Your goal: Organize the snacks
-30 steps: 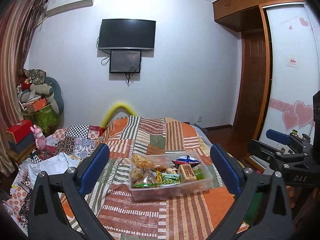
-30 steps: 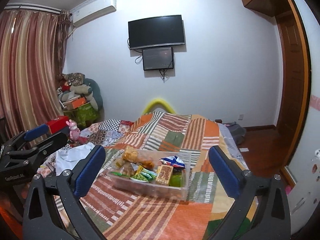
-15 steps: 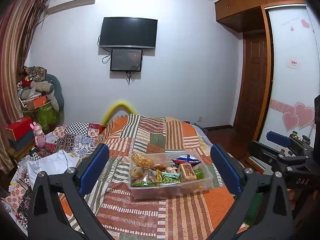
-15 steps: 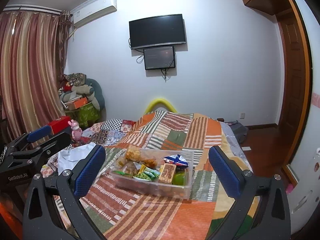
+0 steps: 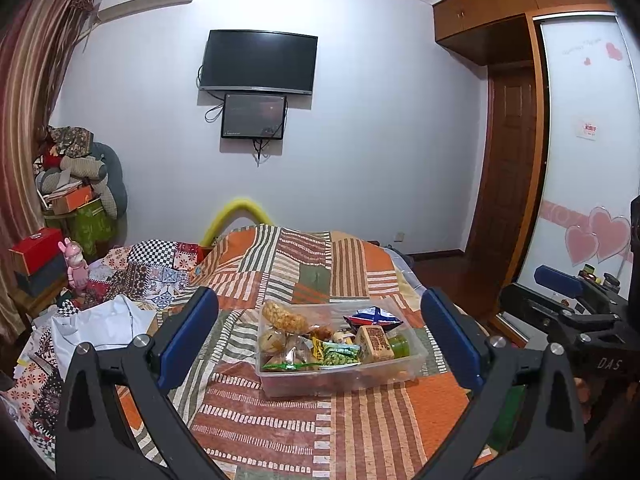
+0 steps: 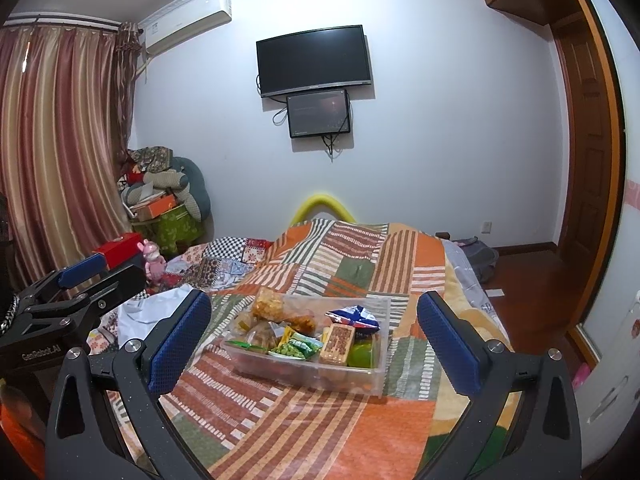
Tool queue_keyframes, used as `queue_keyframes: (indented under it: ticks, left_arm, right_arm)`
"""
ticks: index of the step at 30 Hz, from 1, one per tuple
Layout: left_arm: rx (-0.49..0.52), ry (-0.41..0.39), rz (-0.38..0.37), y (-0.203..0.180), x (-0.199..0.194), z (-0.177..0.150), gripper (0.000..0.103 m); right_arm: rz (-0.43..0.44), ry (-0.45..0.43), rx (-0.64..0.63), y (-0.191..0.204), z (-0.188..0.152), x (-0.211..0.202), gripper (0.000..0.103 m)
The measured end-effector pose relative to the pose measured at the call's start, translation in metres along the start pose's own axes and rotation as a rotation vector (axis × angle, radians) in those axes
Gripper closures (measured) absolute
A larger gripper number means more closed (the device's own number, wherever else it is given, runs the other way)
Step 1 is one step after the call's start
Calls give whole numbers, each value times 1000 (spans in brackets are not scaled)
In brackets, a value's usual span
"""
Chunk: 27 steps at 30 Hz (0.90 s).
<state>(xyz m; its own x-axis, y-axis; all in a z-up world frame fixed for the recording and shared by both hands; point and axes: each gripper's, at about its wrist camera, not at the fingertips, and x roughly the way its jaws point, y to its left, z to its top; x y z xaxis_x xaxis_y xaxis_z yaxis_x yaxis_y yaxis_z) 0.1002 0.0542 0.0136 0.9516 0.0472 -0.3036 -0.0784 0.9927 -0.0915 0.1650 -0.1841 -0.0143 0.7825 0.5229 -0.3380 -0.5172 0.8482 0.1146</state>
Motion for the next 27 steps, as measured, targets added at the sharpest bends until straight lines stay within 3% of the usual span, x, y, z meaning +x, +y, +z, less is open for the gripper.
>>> queue_keyframes:
  ticks: [27]
  left_arm:
    - [-13,14,-21,1,6,-10,0]
  right_arm:
    - [3,4,11,-2,0,0,0]
